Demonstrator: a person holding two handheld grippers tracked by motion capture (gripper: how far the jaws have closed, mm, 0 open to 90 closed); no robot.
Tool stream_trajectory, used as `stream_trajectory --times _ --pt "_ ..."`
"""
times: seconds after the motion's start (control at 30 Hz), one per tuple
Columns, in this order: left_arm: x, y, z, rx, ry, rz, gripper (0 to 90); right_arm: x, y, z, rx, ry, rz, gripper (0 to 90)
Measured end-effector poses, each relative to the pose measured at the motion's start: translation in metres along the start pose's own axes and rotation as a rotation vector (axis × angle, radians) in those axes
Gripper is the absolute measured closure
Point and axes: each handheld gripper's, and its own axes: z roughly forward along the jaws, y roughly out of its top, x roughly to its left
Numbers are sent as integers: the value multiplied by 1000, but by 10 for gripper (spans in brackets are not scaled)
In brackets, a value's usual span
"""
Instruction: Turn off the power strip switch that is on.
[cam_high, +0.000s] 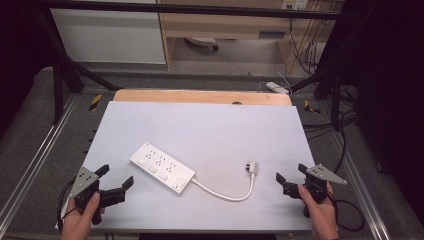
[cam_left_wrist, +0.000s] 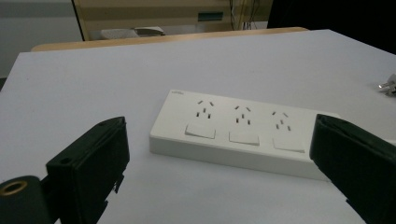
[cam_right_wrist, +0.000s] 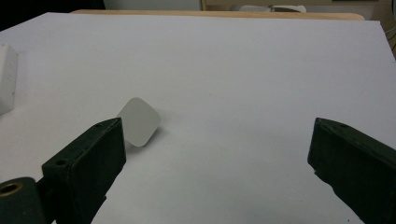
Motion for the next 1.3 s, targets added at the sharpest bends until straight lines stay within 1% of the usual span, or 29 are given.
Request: stream_trajectory --times 0.17,0.2,0.37,0.6,0.63,0.7,0.73,0.93,0.97,1.07,1.1,1.27,1.3 --pt "-1 0 1 2 -6 3 46 1 1 -1 -13 5 5 51" --pt "-1 0 1 5 -7 6 46 0 2 -2 -25 13 13 52" --pt "-1 0 1 3 -8 0 46 0 4 -4 -45 16 15 51" --pt "-1 0 1 4 -13 6 46 2 7 -7 -80 25 -1 48" --pt "-1 0 1 4 -13 6 46 3 8 -8 -94 32 -5 46" --pt "-1 -1 1 5 -14 5 46 4 9 -9 -98 33 -3 46" --pt "-1 -1 1 6 -14 6 46 5 10 -11 -116 39 -3 46" --pt "-1 -1 1 10 -16 8 46 7 13 -12 -130 57 2 41" --pt "-1 -1 1 10 -17 8 46 9 13 -12 -128 71 6 35" --pt "-1 -1 1 10 -18 7 46 10 14 -12 -128 81 6 32" --pt "-2 -1 1 9 -19 7 46 11 15 -12 -128 87 -3 30" --pt "-2 -1 1 9 -20 8 46 14 16 -13 -140 103 -12 24" --pt "-2 -1 1 9 -20 7 46 16 17 -14 -145 108 -23 22"
